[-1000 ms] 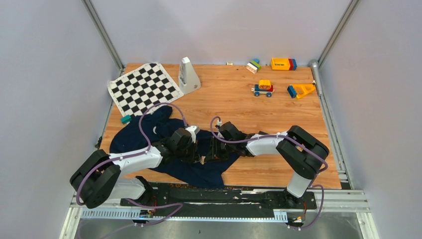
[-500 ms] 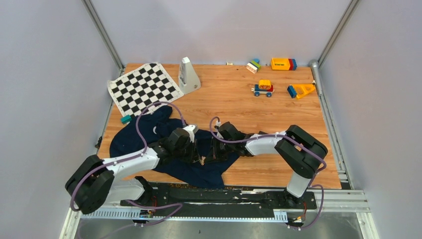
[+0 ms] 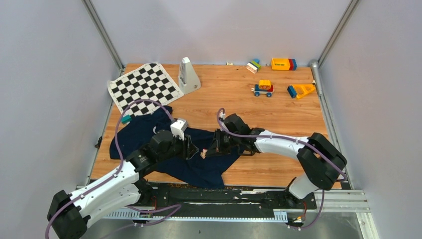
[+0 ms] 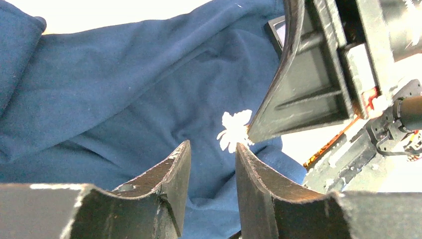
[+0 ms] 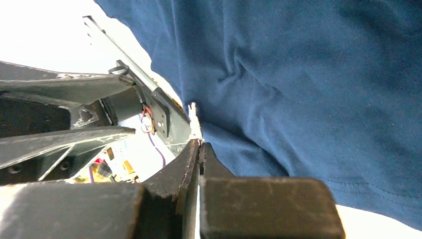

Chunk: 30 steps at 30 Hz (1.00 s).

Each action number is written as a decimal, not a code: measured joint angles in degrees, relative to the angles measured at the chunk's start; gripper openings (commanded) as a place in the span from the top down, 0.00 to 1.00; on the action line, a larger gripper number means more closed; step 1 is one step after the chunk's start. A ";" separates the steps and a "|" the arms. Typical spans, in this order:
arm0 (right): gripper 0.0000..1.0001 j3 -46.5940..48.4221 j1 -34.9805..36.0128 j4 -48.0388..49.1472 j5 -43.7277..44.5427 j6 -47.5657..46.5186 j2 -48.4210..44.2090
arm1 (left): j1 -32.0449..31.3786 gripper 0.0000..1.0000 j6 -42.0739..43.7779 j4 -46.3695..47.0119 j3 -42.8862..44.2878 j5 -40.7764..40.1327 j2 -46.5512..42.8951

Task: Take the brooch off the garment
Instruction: Place the brooch box at the center of the board.

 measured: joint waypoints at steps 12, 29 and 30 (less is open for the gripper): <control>1.00 0.00 -6.01 -1.46 -10.69 -2.67 -7.02 | 1.14 0.45 -3.85 -0.96 -4.35 2.75 -10.67; 1.00 -1.66 -6.54 -1.57 -21.79 -5.53 -10.38 | 4.55 0.62 -25.75 29.70 -12.13 24.37 -2.40; 1.00 -1.68 -6.54 -1.55 -22.01 -5.60 -10.38 | 4.52 0.64 -26.45 30.84 -12.13 24.76 -1.81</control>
